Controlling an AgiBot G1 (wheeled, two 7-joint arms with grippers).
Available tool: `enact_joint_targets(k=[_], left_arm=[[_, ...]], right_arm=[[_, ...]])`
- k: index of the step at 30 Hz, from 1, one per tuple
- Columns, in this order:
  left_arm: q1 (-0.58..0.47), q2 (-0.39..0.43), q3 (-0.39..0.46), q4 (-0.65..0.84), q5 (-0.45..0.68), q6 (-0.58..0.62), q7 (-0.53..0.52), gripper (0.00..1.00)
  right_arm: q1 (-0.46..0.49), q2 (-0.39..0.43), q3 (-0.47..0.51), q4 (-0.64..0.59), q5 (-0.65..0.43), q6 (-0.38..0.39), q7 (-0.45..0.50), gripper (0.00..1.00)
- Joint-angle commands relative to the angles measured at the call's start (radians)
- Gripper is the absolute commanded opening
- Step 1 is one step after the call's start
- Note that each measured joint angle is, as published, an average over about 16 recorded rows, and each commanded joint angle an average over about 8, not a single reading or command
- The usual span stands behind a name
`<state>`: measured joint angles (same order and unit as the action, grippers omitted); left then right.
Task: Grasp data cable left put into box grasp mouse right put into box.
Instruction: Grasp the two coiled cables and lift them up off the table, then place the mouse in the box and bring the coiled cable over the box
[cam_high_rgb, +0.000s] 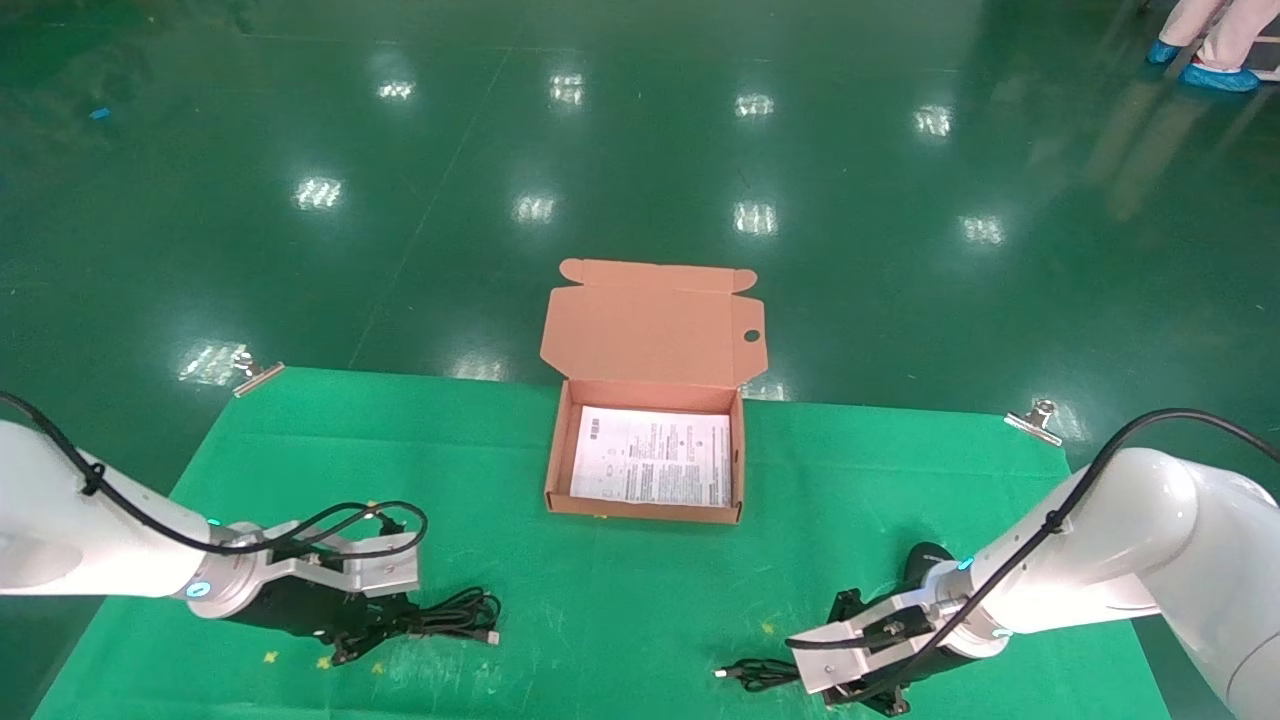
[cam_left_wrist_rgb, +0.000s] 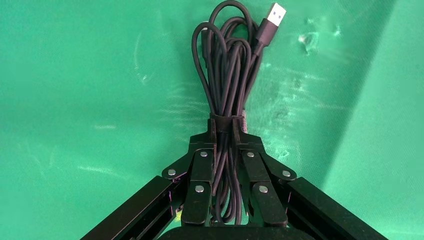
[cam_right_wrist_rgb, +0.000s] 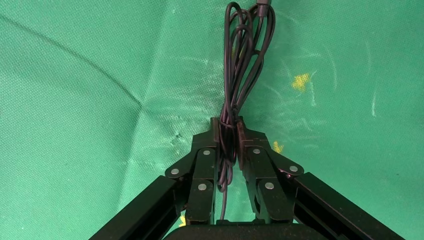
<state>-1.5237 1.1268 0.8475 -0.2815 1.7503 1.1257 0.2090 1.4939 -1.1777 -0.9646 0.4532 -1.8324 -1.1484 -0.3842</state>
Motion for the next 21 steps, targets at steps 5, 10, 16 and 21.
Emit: enact_joint_targets(k=[5,10,16,21], left_arm=[[0.005,-0.044,-0.016,-0.055,-0.027,0.026,0.06,0.0],[-0.01,-0.125,-0.037,-0.197,-0.046,0.037,0.114,0.0],[-0.055,-0.184,-0.054,-0.419,-0.017,-0.027,0.061,0.0],[-0.082,-0.19,-0.066,-0.553,0.02,-0.097,-0.018,0.0]], right_arm=[[0.026,0.046,0.026,0.025,0.032,-0.019,0.012,0.0],[0.09,0.152,0.095,0.111,0.105,-0.021,0.066,0.0],[0.178,0.203,0.161,0.227,0.142,0.051,0.134,0.0],[0.243,0.16,0.197,0.255,0.17,0.108,0.155,0.0]])
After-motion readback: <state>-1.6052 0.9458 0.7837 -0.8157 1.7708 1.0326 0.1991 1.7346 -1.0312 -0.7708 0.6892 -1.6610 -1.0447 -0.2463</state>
